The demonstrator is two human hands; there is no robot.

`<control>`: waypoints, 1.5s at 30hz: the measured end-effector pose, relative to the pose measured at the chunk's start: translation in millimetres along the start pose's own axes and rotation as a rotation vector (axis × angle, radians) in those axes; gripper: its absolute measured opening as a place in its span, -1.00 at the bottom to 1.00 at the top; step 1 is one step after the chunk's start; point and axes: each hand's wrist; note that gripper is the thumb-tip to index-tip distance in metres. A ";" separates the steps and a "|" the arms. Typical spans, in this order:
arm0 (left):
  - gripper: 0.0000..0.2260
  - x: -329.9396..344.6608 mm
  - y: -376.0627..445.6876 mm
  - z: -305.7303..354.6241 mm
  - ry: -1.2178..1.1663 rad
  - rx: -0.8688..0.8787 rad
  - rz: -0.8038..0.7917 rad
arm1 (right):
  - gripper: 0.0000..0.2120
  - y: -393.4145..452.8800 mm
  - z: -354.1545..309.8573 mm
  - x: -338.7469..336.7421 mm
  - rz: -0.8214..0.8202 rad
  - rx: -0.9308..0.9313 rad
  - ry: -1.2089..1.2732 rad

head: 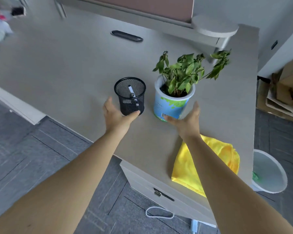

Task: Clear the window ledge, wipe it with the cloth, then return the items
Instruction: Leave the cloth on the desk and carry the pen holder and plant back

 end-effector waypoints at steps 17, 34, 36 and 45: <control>-0.18 12.2 74.1 -22.7 -0.179 0.157 -0.137 | -0.03 53.6 11.9 24.4 0.070 -0.183 0.125; -0.23 9.8 85.8 -23.4 -0.155 0.237 -0.146 | -0.31 62.6 6.8 33.0 0.163 -0.188 0.108; -0.23 8.6 80.8 -17.1 -0.144 0.238 -0.153 | -0.31 54.4 2.5 24.6 0.193 -0.204 0.135; -0.20 52.7 -0.1 58.5 -0.089 0.309 -0.311 | -0.29 -32.4 -14.5 -85.1 0.393 -0.217 0.134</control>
Point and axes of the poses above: each hand's wrist, its own y-axis towards the middle knuckle, its own x-axis out of the palm, z = x × y, and after that the axes turned 7 degrees about -z, right-handed
